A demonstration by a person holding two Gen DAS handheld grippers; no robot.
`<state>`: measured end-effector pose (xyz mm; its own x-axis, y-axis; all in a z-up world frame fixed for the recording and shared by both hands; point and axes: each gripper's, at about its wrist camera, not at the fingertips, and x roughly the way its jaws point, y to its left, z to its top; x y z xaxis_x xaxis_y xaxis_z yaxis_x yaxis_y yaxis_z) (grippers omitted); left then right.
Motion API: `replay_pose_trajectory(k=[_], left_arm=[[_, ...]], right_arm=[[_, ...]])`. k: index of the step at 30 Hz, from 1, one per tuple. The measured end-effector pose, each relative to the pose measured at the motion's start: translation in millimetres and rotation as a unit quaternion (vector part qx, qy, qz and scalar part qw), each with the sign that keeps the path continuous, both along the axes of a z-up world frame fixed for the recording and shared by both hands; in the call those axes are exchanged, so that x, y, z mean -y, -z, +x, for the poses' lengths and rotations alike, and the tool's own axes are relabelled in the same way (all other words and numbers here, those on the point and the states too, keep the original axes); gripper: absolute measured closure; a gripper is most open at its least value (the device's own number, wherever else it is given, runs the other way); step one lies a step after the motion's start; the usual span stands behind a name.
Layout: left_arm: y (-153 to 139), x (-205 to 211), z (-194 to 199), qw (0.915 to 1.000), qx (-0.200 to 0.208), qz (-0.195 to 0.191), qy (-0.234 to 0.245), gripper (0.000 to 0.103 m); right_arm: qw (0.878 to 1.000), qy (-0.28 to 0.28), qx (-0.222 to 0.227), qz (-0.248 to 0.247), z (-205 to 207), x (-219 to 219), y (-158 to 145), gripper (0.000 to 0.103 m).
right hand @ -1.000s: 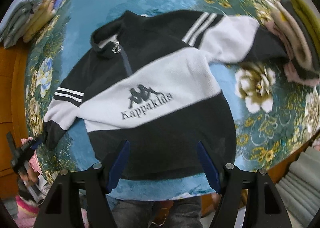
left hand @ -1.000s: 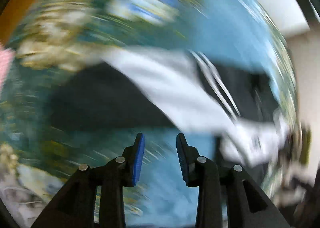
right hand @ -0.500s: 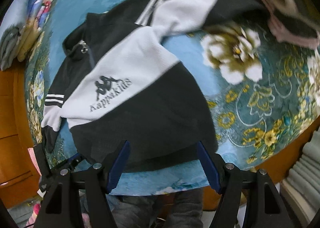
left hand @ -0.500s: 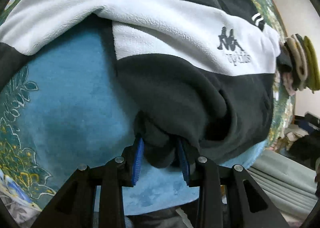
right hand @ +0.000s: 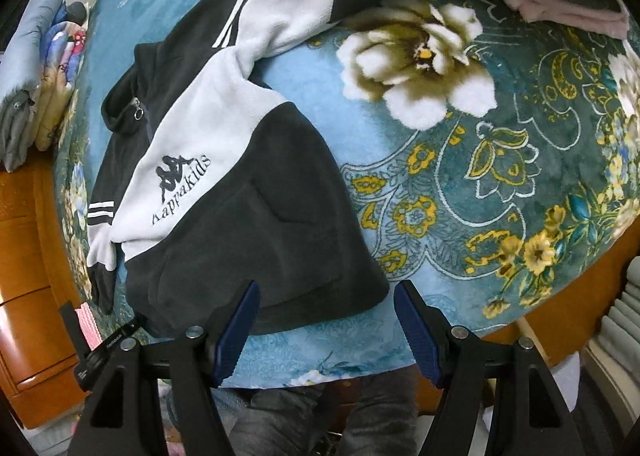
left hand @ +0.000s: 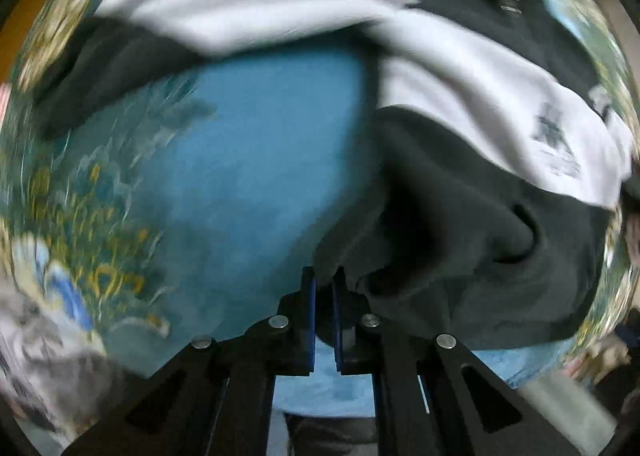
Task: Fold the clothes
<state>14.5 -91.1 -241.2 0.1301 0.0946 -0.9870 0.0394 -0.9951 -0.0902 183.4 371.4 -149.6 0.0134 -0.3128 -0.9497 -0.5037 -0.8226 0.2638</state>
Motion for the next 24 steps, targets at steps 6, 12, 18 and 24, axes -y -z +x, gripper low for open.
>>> replay_pose_trajectory(k=[6,12,18,24], left_arm=[[-16,-4,-5,0.9997,-0.005,0.023,-0.004,0.092],[-42,-22,-2,0.9981,-0.036,0.037,0.035,0.069],[-27,-58,-1,0.9884,-0.026,0.060,0.137,0.059],[14,-53,-14,0.9918,0.013,0.068,0.108,0.065]], right_arm=[[1.000,-0.009,0.007,-0.010,2,6,18,0.030],[1.000,-0.023,0.015,-0.004,6,1,41,0.030],[0.999,-0.031,0.025,-0.013,14,-6,65,0.030],[0.998,-0.062,0.015,-0.026,6,4,82,0.030]])
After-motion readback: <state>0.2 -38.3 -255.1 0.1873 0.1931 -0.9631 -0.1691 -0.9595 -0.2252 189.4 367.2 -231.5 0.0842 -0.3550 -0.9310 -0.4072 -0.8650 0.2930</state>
